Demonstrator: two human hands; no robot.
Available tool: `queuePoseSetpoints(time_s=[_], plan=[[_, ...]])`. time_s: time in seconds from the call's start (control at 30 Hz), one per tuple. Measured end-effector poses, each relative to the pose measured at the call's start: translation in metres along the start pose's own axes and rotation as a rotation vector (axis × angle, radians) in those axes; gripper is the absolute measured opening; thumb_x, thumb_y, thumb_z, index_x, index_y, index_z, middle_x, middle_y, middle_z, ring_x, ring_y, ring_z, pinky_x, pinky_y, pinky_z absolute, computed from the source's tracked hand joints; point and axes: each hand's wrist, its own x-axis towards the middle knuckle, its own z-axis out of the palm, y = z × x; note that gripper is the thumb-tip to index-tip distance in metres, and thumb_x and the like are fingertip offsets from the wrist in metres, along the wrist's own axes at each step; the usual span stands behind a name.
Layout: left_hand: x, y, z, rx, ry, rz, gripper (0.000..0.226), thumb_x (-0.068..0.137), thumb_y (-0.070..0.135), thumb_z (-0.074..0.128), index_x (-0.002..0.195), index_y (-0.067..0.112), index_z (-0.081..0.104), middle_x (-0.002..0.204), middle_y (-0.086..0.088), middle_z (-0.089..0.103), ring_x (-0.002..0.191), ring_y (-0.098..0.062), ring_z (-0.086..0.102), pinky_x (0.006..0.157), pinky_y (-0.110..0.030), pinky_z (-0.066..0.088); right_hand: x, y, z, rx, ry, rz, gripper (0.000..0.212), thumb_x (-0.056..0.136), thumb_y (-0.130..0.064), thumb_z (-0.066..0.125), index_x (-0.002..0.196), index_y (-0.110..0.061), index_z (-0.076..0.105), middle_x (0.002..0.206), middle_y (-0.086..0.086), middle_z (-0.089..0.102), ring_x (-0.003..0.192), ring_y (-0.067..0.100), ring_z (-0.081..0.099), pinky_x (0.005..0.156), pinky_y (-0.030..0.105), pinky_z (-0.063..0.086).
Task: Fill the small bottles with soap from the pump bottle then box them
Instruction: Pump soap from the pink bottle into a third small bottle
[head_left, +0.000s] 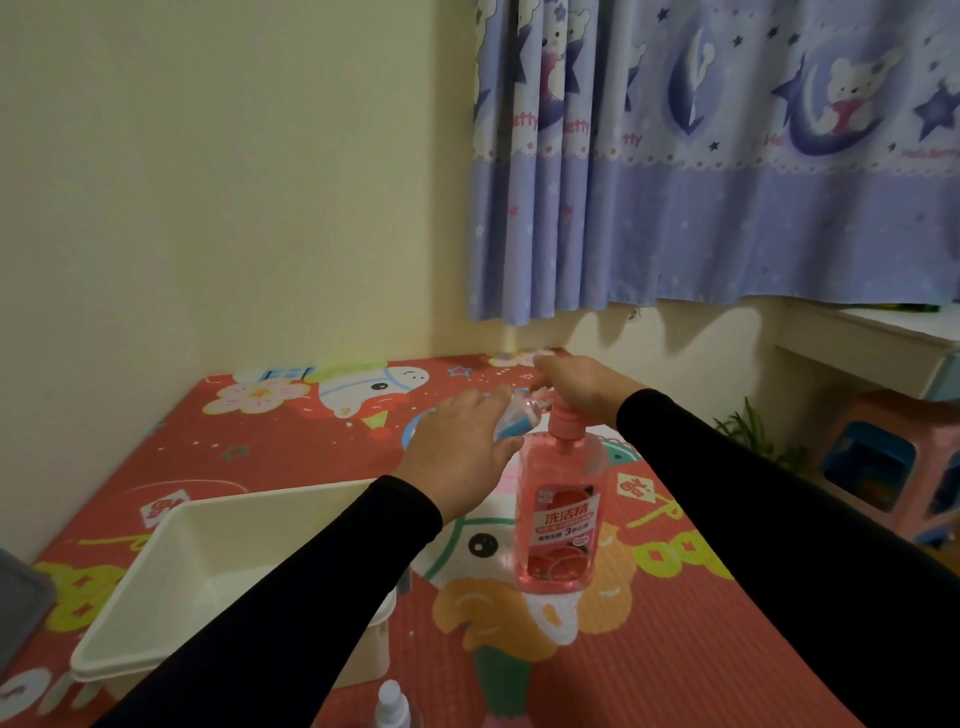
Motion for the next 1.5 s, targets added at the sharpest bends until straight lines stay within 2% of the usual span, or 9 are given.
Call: queuePoseSetpoints(time_s=[0.23,0.4,0.47,0.67,0.83,1.0,1.23,1.37,1.5], plan=[[0.006,0.002,-0.010,0.025,0.022,0.006,0.052,0.097,0.040,0.047,0.144,0.020,0.034,0.130,-0.005,0.048,0.120,-0.026,0.044,0.098,-0.036,0.038,-0.001,-0.009,-0.012,-0.050,-0.025,0.031,0.046,0.096,-0.041,0.037,0.119,-0.008,0.061,0.111,0.012,0.064,0.100,0.027,0.060,0.090,0.037,0.045],[0.000,0.002,-0.001,0.010,0.010,-0.007,0.055,0.097,0.041,0.047,0.147,0.022,0.030,0.127,-0.004,0.048,0.120,-0.024,0.044,0.097,-0.032,0.034,0.003,0.000,-0.001,0.041,-0.033,0.046,0.039,0.099,-0.032,0.038,0.103,0.001,0.058,0.064,0.006,0.052,0.040,0.009,0.042,0.044,0.017,0.032],[-0.002,0.001,0.001,0.007,0.001,-0.012,0.056,0.097,0.041,0.047,0.147,0.022,0.029,0.127,-0.004,0.048,0.120,-0.024,0.043,0.098,-0.033,0.035,-0.001,0.000,0.001,0.054,-0.039,0.058,0.030,0.100,-0.030,0.039,0.101,-0.005,0.055,0.052,0.000,0.047,0.036,0.007,0.037,0.039,0.017,0.029],[0.002,0.003,-0.009,-0.001,0.000,0.001,0.054,0.098,0.040,0.047,0.146,0.021,0.032,0.128,-0.004,0.048,0.120,-0.024,0.045,0.097,-0.033,0.036,-0.005,-0.008,-0.008,-0.032,-0.027,0.037,0.045,0.095,-0.044,0.038,0.111,-0.012,0.065,0.093,0.004,0.060,0.081,0.019,0.052,0.077,0.033,0.041],[0.002,0.003,-0.009,-0.004,0.015,0.008,0.055,0.098,0.040,0.047,0.147,0.020,0.031,0.130,-0.003,0.047,0.122,-0.023,0.044,0.097,-0.030,0.033,-0.001,-0.007,-0.006,-0.022,0.004,0.001,0.039,0.091,-0.040,0.040,0.097,-0.011,0.066,0.099,0.004,0.067,0.080,0.019,0.058,0.079,0.031,0.048],[-0.001,0.002,0.000,0.021,-0.008,-0.003,0.055,0.097,0.041,0.047,0.146,0.022,0.030,0.126,-0.004,0.048,0.119,-0.024,0.044,0.097,-0.033,0.035,-0.006,-0.001,0.001,0.005,0.013,-0.017,0.024,0.098,-0.021,0.045,0.079,-0.011,0.057,0.071,0.000,0.050,0.060,0.010,0.042,0.053,0.021,0.033],[0.005,0.003,-0.012,0.024,0.022,0.019,0.054,0.097,0.040,0.047,0.145,0.019,0.033,0.130,-0.005,0.048,0.119,-0.025,0.046,0.097,-0.035,0.037,-0.011,-0.011,-0.012,-0.076,-0.014,-0.019,0.043,0.095,-0.044,0.036,0.106,-0.016,0.066,0.109,0.002,0.063,0.098,0.021,0.057,0.089,0.038,0.045],[0.001,0.003,-0.005,0.022,0.027,0.016,0.054,0.097,0.040,0.047,0.145,0.021,0.032,0.125,-0.004,0.049,0.114,-0.024,0.046,0.093,-0.031,0.035,-0.006,-0.006,-0.005,-0.001,-0.001,-0.010,0.042,0.098,-0.036,0.037,0.107,-0.005,0.065,0.103,0.013,0.066,0.071,0.014,0.054,0.066,0.027,0.042],[-0.002,0.001,0.002,0.028,0.011,0.004,0.056,0.097,0.041,0.047,0.147,0.023,0.029,0.124,-0.003,0.049,0.116,-0.024,0.045,0.094,-0.031,0.035,-0.012,-0.003,0.001,0.028,-0.012,0.010,0.036,0.100,-0.028,0.038,0.106,-0.001,0.062,0.063,0.005,0.046,0.037,0.005,0.041,0.038,0.015,0.033]])
